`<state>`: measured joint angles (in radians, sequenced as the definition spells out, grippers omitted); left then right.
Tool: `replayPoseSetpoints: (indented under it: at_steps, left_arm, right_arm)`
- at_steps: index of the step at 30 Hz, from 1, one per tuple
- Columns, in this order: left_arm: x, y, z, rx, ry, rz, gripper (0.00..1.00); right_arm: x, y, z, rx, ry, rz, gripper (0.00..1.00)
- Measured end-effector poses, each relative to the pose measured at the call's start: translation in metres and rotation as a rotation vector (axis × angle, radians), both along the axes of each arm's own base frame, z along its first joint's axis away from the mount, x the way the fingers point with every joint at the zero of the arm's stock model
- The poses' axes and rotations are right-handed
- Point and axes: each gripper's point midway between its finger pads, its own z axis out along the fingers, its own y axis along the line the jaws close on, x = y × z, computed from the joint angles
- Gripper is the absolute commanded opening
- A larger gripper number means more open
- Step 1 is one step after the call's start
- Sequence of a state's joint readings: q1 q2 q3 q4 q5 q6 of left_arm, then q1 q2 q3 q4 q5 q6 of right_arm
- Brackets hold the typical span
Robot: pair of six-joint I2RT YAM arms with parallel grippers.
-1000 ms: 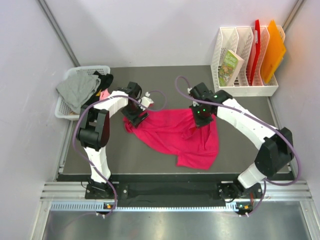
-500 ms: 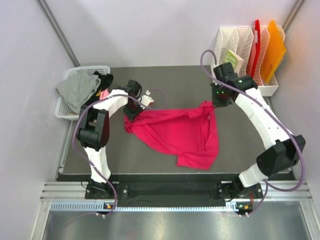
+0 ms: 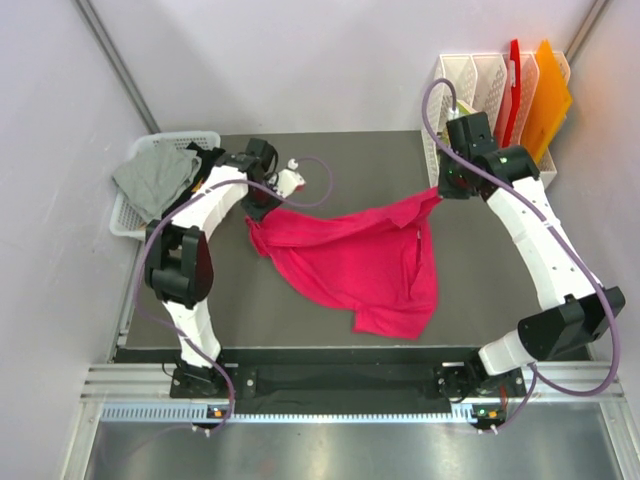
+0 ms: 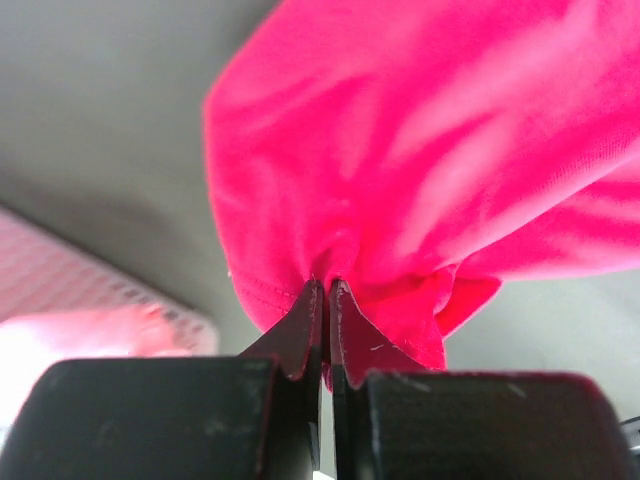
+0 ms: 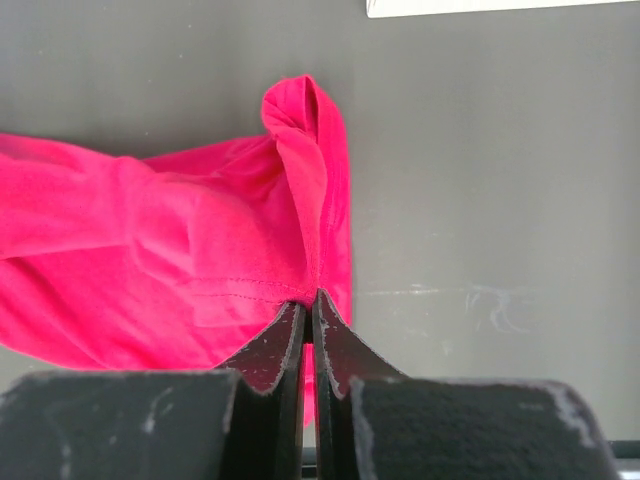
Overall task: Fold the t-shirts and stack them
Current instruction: Flatten out the tshirt
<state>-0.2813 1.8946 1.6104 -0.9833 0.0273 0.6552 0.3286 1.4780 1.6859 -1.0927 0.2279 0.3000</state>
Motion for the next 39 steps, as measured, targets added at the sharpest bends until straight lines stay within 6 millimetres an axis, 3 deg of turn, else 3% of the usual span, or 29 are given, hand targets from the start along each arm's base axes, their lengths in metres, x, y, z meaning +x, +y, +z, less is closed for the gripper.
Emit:
replayPoseSetpoints:
  at_steps: [4,9,15,24,28,31,32,35,37,39]
  left_arm:
    - [0.012,-0.001,0.035,-0.018,-0.084,-0.006,0.00]
    - [0.005,0.004,0.052,-0.011,-0.108,-0.016,0.00]
    - [-0.041,0.023,0.037,0.043,-0.012,-0.034,0.00]
    - [-0.092,0.032,0.080,0.022,-0.008,-0.104,0.00]
    - [-0.123,0.032,0.053,0.003,0.092,-0.117,0.00]
    - [-0.136,0.030,0.017,0.012,0.201,-0.110,0.24]
    - [-0.135,0.030,0.005,0.018,0.223,-0.106,0.29]
    - [-0.127,0.030,-0.026,0.045,0.251,-0.082,0.30]
    - [-0.113,0.033,-0.039,0.076,0.231,-0.064,0.48]
    - [-0.095,0.036,-0.047,0.106,0.182,-0.043,0.57]
  right_arm:
    - [0.002,0.000,0.008,0.007,-0.020,-0.002,0.00]
    - [0.008,-0.003,0.026,0.022,-0.068,-0.015,0.00]
    - [0.012,-0.010,0.057,0.046,-0.153,-0.044,0.00]
    - [-0.009,-0.026,0.100,0.054,-0.278,-0.087,0.00]
    - [-0.014,-0.029,0.102,0.062,-0.289,-0.102,0.00]
    - [-0.011,-0.028,0.085,0.052,-0.247,-0.107,0.00]
    - [-0.008,-0.027,0.078,0.047,-0.227,-0.108,0.00]
    - [0.004,-0.024,0.058,0.031,-0.176,-0.112,0.00]
    - [0.011,-0.023,0.045,0.021,-0.145,-0.115,0.00]
    - [0.017,-0.022,0.036,0.013,-0.124,-0.118,0.00]
